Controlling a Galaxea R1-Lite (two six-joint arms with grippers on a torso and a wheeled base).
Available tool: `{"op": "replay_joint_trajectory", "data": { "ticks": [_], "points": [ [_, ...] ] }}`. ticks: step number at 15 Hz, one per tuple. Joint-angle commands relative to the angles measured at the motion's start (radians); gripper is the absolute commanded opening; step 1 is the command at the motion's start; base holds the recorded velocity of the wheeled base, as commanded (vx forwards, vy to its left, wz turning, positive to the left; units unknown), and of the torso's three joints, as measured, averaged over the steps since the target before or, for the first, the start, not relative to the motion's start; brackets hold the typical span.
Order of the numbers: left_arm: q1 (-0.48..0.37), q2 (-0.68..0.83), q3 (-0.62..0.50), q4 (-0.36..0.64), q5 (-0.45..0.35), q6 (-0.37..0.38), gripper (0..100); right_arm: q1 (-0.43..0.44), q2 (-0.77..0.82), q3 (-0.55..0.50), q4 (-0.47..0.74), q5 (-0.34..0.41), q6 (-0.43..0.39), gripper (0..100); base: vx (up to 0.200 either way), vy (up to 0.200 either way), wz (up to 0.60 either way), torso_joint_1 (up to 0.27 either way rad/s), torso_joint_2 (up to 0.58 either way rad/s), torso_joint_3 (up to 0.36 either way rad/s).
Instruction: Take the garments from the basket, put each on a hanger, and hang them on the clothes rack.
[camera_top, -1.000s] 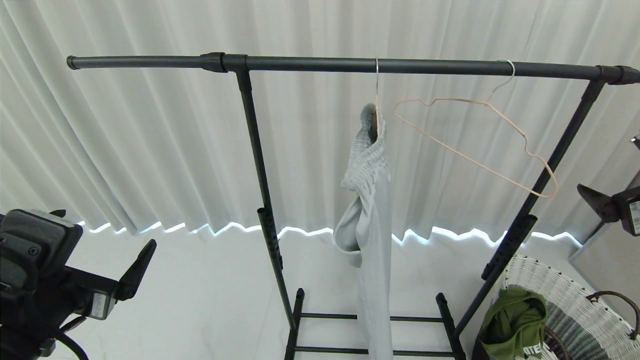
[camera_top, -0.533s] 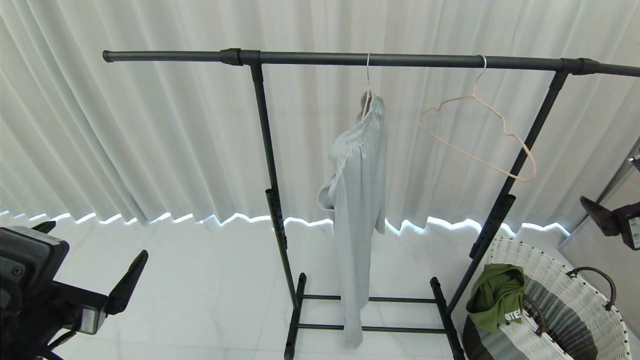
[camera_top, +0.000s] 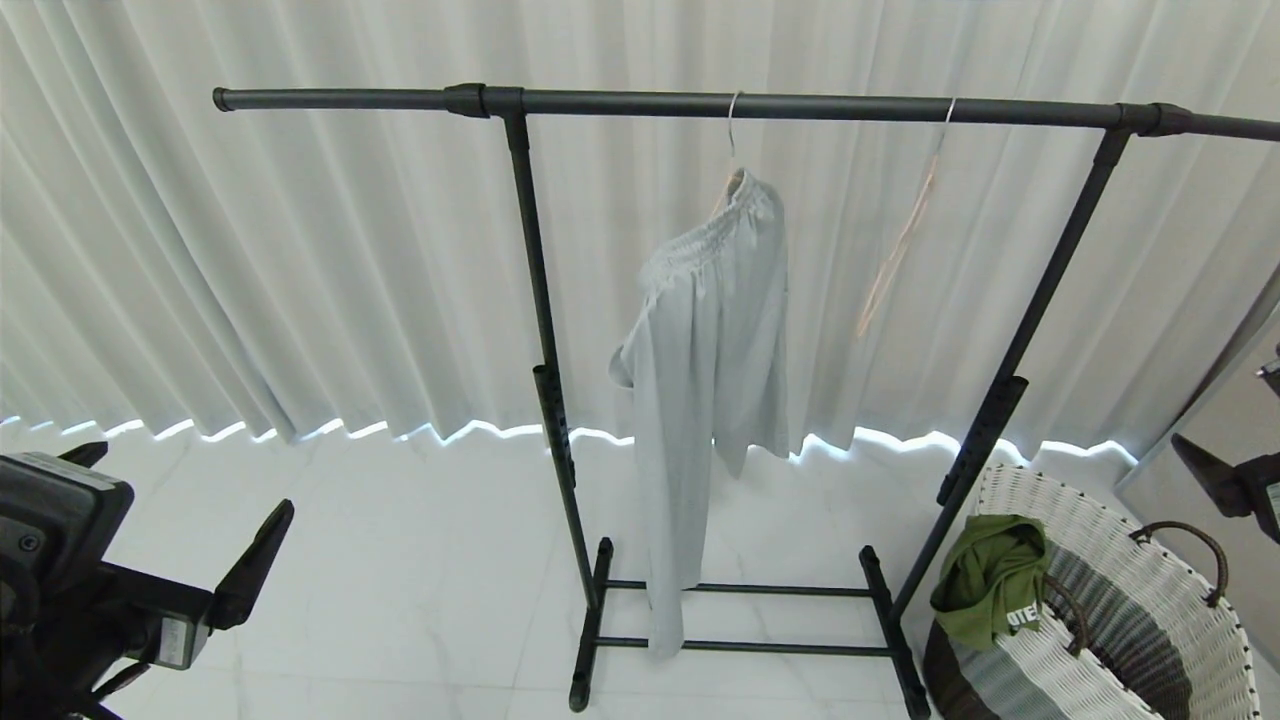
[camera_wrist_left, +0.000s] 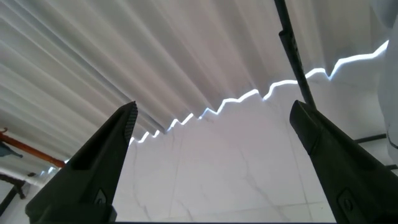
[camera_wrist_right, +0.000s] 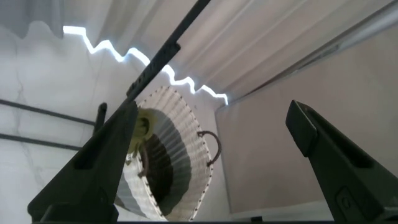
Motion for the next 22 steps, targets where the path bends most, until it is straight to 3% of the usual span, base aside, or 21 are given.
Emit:
{"op": "replay_joint_trajectory", "data": {
  "ticks": [1, 11, 15, 22],
  "points": [
    [0.000, 0.001, -0.001, 0.000, 0.000, 0.000, 100, 0.000, -0.006, 0.011, 0.000, -0.001, -0.002, 100, 0.000, 0.000, 0.00, -0.173, 0.42, 0.237],
    [0.000, -0.004, 0.004, 0.000, -0.003, 0.000, 100, 0.000, -0.008, 0.011, 0.000, -0.001, -0.002, 100, 0.000, 0.000, 0.00, -0.199, 0.48, 0.281],
    [0.000, -0.019, 0.018, 0.003, -0.061, 0.000, 100, 0.000, -0.005, 0.013, 0.000, -0.001, -0.002, 100, 0.000, 0.000, 0.00, -0.165, 0.46, 0.294],
    [0.000, -0.045, 0.068, 0.003, -0.078, -0.016, 100, 0.000, -0.020, 0.034, -0.026, 0.002, 0.006, 100, 0.000, 0.000, 0.00, -0.096, 0.33, 0.230]
  ]
}}
